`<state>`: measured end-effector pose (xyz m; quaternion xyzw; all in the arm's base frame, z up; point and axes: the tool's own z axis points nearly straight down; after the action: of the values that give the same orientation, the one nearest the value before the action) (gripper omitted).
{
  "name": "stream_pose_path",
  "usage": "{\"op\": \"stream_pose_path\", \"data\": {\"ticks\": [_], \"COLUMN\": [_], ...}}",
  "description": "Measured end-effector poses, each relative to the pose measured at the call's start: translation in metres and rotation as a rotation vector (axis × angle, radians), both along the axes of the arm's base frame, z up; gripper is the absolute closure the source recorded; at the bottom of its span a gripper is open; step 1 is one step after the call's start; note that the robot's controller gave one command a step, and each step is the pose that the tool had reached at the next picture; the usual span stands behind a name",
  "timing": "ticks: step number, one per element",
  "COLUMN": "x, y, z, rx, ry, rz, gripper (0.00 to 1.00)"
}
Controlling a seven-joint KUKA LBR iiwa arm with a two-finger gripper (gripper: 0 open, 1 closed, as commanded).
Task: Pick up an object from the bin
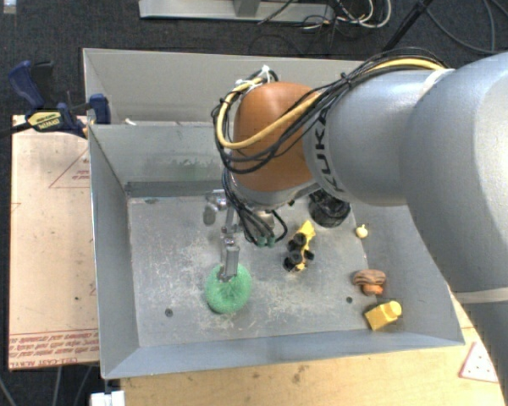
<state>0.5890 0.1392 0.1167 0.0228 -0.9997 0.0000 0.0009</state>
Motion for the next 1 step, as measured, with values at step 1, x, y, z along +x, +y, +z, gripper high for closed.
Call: {"op": "stream_pose_path", "data": {"ticks": [1], "x": [-0.0418], "y": [-0.0302], "z": [-0.0091], "rx": [0.002], "ry": [-0.005], "rz": [0.074], "gripper": [0.00]}}
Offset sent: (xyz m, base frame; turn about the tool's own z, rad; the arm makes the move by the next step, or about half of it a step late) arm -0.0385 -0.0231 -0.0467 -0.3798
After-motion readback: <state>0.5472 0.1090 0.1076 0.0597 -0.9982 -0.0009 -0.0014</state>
